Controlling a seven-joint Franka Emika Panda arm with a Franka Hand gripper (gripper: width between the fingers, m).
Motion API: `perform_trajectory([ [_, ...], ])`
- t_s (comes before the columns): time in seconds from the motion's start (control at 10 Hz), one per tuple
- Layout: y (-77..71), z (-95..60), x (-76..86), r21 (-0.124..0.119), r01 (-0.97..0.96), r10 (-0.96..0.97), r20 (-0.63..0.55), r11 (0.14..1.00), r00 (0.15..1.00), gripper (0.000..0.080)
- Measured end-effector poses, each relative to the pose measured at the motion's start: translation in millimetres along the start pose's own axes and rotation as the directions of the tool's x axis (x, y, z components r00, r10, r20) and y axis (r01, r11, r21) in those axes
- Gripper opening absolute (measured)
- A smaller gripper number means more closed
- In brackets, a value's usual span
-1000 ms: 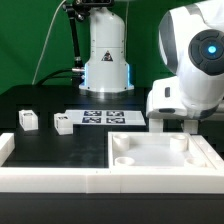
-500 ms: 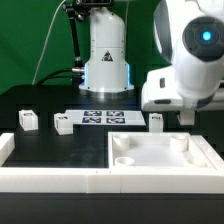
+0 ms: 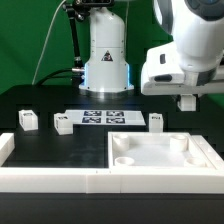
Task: Assemble one leg
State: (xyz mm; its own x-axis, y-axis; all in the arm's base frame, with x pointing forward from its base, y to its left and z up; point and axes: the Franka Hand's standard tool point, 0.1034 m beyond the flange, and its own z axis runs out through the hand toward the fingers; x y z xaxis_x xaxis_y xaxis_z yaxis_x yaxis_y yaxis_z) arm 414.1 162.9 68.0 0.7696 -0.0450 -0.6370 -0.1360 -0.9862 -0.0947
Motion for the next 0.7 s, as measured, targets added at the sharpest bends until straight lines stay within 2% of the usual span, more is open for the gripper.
perform_trajectory([
  [0.1, -0.2, -1.2, 0.1, 0.002, 0.004, -0.004, -0.100, 1.000, 0.995, 0.0291],
  [0.2, 3.0, -3.1, -0.3, -0.009, 0.022, -0.023, -0.164, 1.000, 0.986, 0.0291],
  [0.3, 7.9, -13.3, 5.6, -0.028, 0.049, -0.055, -0.248, 0.998, 0.967, 0.0291],
  [0.4, 9.7, -21.0, 7.0, -0.032, 0.063, -0.070, -0.298, 0.997, 0.952, 0.0291],
  [0.6, 13.3, -38.4, 13.2, -0.057, 0.093, -0.109, -0.464, 0.994, 0.879, 0.0291],
  [0.7, 16.7, -40.9, 15.6, -0.063, 0.105, -0.123, -0.497, 0.992, 0.859, 0.0291],
])
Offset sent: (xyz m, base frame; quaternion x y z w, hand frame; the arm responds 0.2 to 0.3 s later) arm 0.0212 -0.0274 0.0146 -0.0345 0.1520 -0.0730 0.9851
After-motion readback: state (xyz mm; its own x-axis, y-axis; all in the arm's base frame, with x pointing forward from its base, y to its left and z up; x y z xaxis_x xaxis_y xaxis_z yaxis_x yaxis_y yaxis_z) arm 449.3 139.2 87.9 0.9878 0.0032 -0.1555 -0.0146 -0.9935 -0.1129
